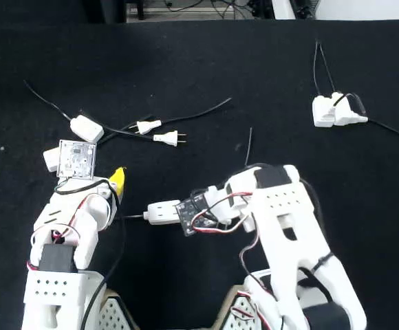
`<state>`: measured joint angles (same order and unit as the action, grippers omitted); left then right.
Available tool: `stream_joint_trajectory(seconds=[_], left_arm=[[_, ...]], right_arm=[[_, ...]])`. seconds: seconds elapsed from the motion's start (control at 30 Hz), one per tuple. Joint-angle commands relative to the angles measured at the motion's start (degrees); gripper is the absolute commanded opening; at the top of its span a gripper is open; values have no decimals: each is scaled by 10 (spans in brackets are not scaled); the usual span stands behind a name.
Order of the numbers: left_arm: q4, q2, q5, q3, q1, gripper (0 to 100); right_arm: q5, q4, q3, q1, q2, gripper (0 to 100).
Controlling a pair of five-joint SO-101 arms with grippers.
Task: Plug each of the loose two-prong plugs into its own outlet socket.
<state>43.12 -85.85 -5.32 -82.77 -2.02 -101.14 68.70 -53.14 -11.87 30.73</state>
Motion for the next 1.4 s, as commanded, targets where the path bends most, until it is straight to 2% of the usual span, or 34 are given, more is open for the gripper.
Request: stream_joint_trajectory(seconds=[0.0, 0.23, 0.47, 0.53, 0.63, 0.7, 0.83, 1.03, 1.1, 1.23, 1.37], left_arm=[[-10, -4, 0, 6, -5, 198], [-10, -4, 0, 5, -5, 198], [-10, -4, 0, 5, -5, 198], [-10, -4, 0, 5, -5, 198], [-9, -4, 0, 5, -5, 198], [-9, -4, 0, 5, -5, 198], [-7, -4, 0, 5, -5, 198], [-6, -4, 0, 5, -5, 198], [-6, -4, 0, 5, -5, 198], [-6, -4, 0, 5, -5, 198], [-9, -4, 0, 5, -5, 198]], right_arm=[[-6, -37, 1, -12, -34, 256], [-6, -90, 4, -17, -131, 254], [-4, -91, 5, -18, -174, 249], [-3, -91, 5, -18, -178, 191], [6, -86, 3, -18, -180, 11], [49, -85, 3, -15, -177, 35], [165, -81, 20, -14, -175, 12], [387, -76, 26, -14, -175, 10], [420, -73, 24, -12, -175, 10], [432, -94, 5, 8, -165, 11], [474, -120, -22, 18, -134, 40]])
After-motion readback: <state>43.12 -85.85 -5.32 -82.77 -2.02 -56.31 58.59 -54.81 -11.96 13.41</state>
